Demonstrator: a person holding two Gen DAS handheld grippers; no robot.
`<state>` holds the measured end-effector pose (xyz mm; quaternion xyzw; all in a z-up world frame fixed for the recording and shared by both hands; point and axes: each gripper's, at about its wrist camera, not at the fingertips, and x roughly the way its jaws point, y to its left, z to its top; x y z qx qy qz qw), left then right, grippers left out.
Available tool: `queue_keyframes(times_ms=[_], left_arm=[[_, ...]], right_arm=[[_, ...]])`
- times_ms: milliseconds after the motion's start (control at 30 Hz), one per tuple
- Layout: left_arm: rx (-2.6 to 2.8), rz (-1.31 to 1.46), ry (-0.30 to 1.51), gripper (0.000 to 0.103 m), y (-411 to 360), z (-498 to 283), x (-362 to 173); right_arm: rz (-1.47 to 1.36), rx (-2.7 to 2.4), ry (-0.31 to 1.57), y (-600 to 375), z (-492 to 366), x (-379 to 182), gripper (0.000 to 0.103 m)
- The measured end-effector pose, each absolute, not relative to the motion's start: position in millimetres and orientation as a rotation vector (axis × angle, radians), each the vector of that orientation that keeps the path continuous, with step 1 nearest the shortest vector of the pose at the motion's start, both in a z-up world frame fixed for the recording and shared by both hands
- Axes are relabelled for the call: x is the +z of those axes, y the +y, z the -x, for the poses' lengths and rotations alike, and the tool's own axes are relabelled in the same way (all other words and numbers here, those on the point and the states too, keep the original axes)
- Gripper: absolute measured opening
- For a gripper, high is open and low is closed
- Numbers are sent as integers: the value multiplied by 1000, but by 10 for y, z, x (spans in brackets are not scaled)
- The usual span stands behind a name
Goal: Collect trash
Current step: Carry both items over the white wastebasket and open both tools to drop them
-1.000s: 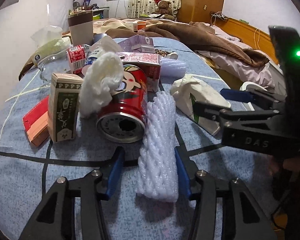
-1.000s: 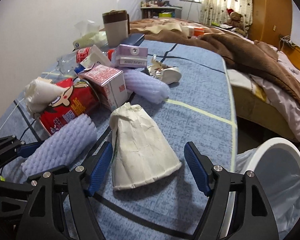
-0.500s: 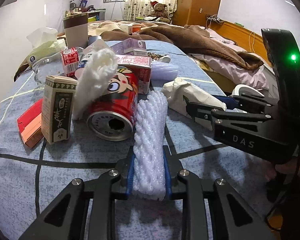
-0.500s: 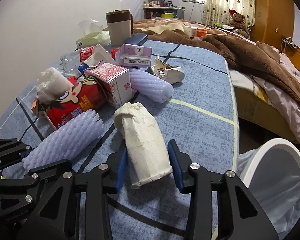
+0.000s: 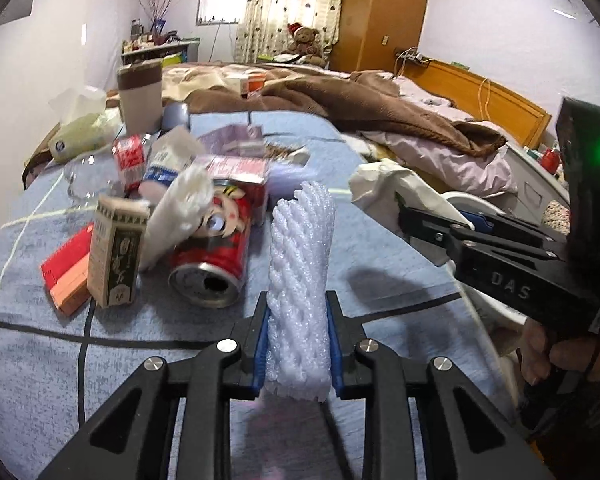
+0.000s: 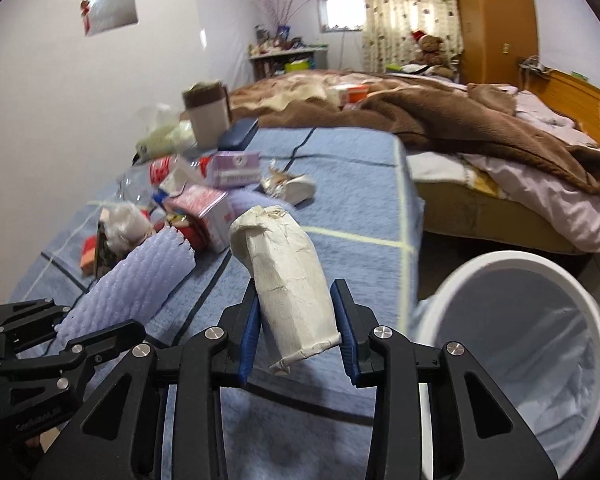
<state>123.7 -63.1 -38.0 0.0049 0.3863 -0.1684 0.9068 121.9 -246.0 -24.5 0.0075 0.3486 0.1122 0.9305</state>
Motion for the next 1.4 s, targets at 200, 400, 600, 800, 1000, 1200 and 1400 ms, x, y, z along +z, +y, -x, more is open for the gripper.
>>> queue_keyframes(times_ms=[200,400,600,800,1000,1200,1400], left_arm=[[-402,-32,755,26,-879,-1233,-205],[-476,-83,701,26,-1275,-1227,3],[-549,-123,680,26,-1672,-1255,80],[-620,-154,699,26,-2090,-1277,38],[-668,-189,742,26,-2435,-1346,-94],[-678,-202,785,27,-2614,-1435,-205],[-684,-194,801,54,-2629,-1483,-270]], right_arm=[[-33,137,665,-2729,-1040,-104,36],[-66,21,625,-3021,-899,9,36],[-110,-87,632,-3350,-833,-38,36],[-125,-187,670,-3604,-788,-191,36],[-138,-247,739,-3832,-788,-364,37],[-140,-287,784,-3932,-799,-462,42],[-142,-292,795,-3974,-803,-465,56]])
